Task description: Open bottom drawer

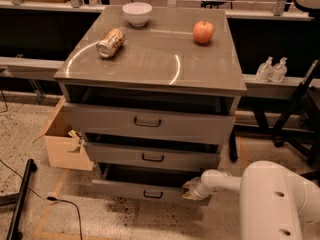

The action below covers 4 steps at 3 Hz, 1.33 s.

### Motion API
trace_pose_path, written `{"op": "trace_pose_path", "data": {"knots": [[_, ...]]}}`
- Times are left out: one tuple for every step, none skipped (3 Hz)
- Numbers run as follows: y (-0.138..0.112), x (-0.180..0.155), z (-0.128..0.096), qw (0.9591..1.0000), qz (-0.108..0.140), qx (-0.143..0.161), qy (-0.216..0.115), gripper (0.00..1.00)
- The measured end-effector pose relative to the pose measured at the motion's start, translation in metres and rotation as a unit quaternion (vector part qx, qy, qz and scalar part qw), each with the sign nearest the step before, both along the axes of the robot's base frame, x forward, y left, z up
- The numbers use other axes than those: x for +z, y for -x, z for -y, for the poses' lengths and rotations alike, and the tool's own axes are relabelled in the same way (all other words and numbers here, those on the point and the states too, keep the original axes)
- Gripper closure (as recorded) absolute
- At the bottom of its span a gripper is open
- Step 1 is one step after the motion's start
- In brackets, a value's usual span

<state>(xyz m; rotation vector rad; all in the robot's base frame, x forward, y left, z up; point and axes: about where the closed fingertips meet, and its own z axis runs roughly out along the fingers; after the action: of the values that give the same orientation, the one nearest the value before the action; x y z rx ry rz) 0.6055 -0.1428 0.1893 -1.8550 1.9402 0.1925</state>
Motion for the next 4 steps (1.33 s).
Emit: {"op": "trace_pose_path", "data": {"knots": [[0.0, 0.001, 0.0, 1.0, 0.0, 0.0, 0.0, 0.68], [0.011, 0.018, 0.001, 0.9999, -0.013, -0.008, 0.007, 0.45], [0.011, 0.019, 0.001, 0.9999, -0.013, -0.008, 0.007, 0.15], [0.03, 0.053, -0.001, 0.9991, -0.034, -0.019, 0.017, 0.0]]}}
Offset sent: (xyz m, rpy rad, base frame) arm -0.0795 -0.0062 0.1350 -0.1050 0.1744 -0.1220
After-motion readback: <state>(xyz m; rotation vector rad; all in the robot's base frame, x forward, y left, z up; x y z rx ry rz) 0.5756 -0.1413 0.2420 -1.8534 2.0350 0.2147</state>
